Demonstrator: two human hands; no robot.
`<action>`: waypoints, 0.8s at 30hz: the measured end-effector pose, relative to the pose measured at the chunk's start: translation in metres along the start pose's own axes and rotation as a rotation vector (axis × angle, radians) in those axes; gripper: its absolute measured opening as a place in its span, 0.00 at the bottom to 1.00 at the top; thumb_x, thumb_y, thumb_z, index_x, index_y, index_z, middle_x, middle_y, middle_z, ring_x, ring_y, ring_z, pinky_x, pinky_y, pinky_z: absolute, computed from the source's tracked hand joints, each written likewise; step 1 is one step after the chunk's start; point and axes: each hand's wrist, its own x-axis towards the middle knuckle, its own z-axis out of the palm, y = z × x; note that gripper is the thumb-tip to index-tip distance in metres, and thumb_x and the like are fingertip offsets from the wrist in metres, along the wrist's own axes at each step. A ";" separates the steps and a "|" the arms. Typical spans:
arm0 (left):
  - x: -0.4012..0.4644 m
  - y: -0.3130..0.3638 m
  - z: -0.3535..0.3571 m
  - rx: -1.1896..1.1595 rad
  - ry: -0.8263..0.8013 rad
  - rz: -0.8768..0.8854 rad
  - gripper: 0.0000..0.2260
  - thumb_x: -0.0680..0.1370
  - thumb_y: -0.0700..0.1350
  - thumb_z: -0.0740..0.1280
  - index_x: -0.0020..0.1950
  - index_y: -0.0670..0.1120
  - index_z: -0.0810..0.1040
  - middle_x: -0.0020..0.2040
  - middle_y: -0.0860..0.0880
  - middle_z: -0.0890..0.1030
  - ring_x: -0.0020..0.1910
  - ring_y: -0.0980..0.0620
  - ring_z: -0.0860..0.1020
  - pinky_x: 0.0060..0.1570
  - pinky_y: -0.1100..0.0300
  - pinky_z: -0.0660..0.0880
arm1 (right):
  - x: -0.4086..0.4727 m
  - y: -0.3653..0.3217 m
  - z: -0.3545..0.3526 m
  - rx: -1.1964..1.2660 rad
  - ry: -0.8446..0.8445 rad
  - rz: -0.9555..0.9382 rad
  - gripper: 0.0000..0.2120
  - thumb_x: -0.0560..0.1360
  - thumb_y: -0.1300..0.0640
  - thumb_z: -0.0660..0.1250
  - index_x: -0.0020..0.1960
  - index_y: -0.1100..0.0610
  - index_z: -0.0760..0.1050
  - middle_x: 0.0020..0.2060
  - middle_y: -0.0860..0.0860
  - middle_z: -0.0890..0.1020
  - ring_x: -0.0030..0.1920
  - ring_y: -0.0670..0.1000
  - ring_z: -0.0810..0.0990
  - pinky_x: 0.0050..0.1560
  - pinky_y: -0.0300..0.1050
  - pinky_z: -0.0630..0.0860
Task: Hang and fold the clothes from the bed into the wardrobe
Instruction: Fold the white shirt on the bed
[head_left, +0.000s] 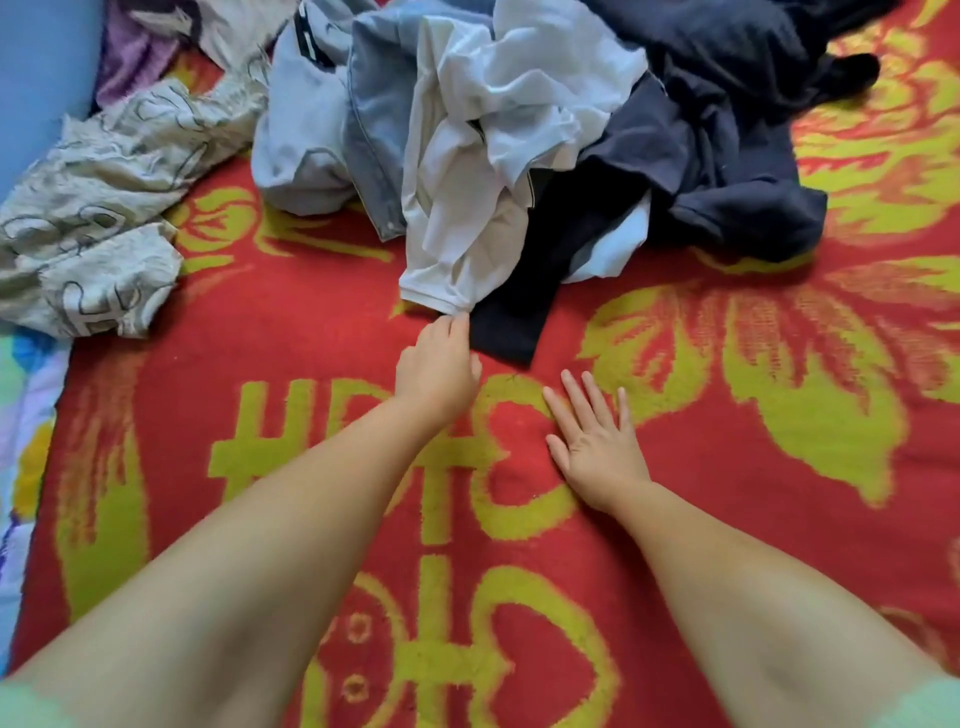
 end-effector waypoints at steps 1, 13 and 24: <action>0.010 -0.004 0.002 0.004 0.017 -0.004 0.17 0.79 0.45 0.60 0.67 0.43 0.66 0.63 0.45 0.71 0.61 0.44 0.70 0.47 0.50 0.69 | -0.002 -0.001 0.004 -0.021 0.038 -0.001 0.28 0.80 0.42 0.42 0.77 0.44 0.39 0.74 0.44 0.32 0.72 0.45 0.27 0.70 0.54 0.24; 0.084 -0.036 0.012 0.028 0.204 0.230 0.05 0.77 0.33 0.60 0.45 0.37 0.75 0.43 0.38 0.78 0.45 0.37 0.74 0.40 0.58 0.55 | 0.005 0.003 0.016 -0.061 0.108 0.044 0.28 0.77 0.43 0.42 0.76 0.45 0.44 0.76 0.46 0.42 0.76 0.49 0.39 0.73 0.57 0.33; -0.081 -0.039 0.008 -0.145 -0.133 0.252 0.08 0.82 0.48 0.57 0.46 0.46 0.69 0.43 0.41 0.80 0.44 0.36 0.77 0.34 0.52 0.62 | 0.007 -0.011 -0.031 0.123 -0.187 0.074 0.31 0.80 0.47 0.57 0.78 0.50 0.48 0.78 0.48 0.47 0.78 0.49 0.44 0.74 0.58 0.42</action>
